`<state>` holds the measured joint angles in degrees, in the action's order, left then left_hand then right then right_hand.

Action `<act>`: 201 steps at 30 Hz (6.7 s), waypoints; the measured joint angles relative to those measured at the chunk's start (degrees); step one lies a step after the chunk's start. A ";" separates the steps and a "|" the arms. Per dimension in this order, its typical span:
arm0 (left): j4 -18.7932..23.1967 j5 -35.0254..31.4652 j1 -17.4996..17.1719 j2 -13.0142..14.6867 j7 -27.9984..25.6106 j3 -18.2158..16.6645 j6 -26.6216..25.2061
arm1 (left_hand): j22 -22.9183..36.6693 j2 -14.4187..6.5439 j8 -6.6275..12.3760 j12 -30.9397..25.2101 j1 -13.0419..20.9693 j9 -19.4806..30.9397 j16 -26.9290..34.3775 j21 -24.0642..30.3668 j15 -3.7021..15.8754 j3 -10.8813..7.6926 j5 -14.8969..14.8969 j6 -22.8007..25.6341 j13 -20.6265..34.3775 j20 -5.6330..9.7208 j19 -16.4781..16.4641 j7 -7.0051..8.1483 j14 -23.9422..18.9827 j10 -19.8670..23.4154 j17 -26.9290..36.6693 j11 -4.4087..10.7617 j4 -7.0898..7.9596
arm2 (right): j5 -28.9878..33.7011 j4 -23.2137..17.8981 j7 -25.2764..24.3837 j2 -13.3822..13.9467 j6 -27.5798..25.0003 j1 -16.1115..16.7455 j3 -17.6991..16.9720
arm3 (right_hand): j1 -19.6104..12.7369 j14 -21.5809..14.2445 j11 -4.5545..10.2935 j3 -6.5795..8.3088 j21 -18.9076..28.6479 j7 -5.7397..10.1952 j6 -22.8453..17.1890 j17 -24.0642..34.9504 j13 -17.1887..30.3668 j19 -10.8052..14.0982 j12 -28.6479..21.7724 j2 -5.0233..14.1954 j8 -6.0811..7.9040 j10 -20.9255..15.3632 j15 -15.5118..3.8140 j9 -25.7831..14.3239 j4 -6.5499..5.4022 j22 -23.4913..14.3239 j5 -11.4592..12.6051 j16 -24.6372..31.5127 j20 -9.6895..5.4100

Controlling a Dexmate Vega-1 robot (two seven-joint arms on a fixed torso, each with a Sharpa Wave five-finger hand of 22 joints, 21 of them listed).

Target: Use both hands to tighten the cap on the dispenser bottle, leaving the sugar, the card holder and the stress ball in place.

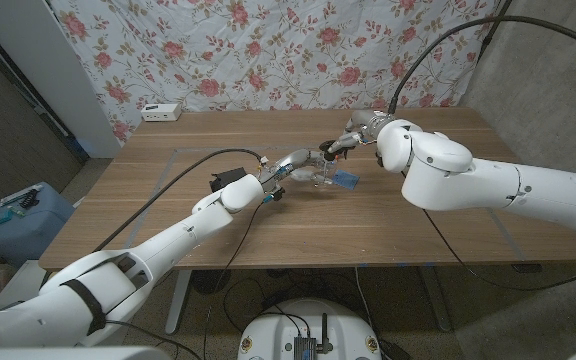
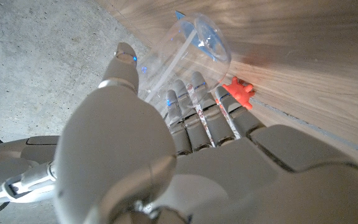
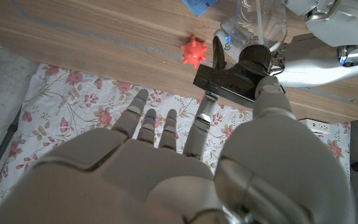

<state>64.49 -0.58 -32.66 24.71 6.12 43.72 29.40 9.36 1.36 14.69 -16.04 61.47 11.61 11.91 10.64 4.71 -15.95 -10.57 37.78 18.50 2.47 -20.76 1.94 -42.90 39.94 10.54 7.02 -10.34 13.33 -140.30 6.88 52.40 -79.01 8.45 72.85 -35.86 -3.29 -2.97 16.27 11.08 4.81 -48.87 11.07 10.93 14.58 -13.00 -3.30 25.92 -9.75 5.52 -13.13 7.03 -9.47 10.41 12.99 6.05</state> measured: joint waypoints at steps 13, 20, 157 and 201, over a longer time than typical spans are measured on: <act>-0.46 0.15 0.17 -0.18 0.17 0.05 0.15 | 0.00 0.00 -0.23 0.18 0.00 0.00 0.00 0.00 0.00 0.00 0.00 0.34 0.27 0.00 0.00 -0.13 0.00 0.14 -0.01 0.14 0.01 | 11.44 1.20 6.92 -2.06 -0.66 2.47 0.33 | 0.36 -2.48 0.17 0.00 0.00 -0.40 -4.47 -0.01 0.00 1.45 -0.51 -0.07 2.39 -3.65 -0.63 -0.60 0.00 0.00 0.45 0.45 -0.39; -0.60 0.28 0.21 -0.23 0.34 0.09 0.26 | 0.00 0.00 -0.40 0.20 0.00 -0.01 0.00 0.00 -0.11 0.01 0.00 0.34 0.27 0.00 0.00 -0.13 -0.10 0.14 -0.01 0.14 0.01 | 15.63 2.89 9.96 -3.78 -0.74 4.38 -0.11 | 0.52 -4.22 0.40 -0.24 0.00 -0.20 -7.59 -0.01 0.00 2.57 -0.79 0.09 3.92 -5.74 -1.15 -0.87 0.24 0.00 0.45 0.89 -0.53; -10.07 7.99 1.23 -6.96 1.79 -0.60 3.65 | 0.00 0.00 -0.43 1.10 0.00 -0.02 -0.17 0.00 0.04 -0.47 0.00 1.32 1.33 0.00 0.00 -0.29 -0.97 1.47 -0.13 -0.17 -0.46 | 67.76 7.00 50.15 -16.42 27.36 30.31 -32.35 | -3.83 -6.45 2.63 4.00 -0.51 7.88 10.88 -0.09 0.42 2.40 2.63 2.28 -13.71 -4.20 -3.73 1.52 3.32 0.00 2.45 -2.19 0.65; -14.23 11.58 2.40 -10.22 5.45 -0.25 3.65 | 0.00 0.00 -1.08 1.72 0.00 -0.02 -0.26 0.00 -0.02 -0.65 0.00 1.33 1.58 0.00 0.00 -0.29 -0.81 1.78 0.00 -0.26 -0.65 | 55.49 6.99 45.23 -14.36 47.81 34.56 -41.70 | -16.50 0.71 4.82 6.74 -0.73 7.98 22.39 0.28 0.40 -0.77 2.62 -1.53 -15.21 6.31 -2.64 1.26 3.09 0.00 6.63 -2.22 1.77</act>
<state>50.26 11.00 -30.26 14.49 11.56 43.47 33.05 9.36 1.36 13.62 -14.32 61.47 11.59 11.65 10.64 4.70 -16.61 -10.56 39.11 20.08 2.47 -20.76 1.65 -43.71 41.73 10.54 6.76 -10.99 68.82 -133.31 52.12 38.04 -31.20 43.01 31.16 -52.36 -2.58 1.85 23.02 10.34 12.79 -26.48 11.36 11.33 13.81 -10.38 -4.83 10.71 -3.43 2.88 -11.87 10.12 -9.47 17.04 10.76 7.82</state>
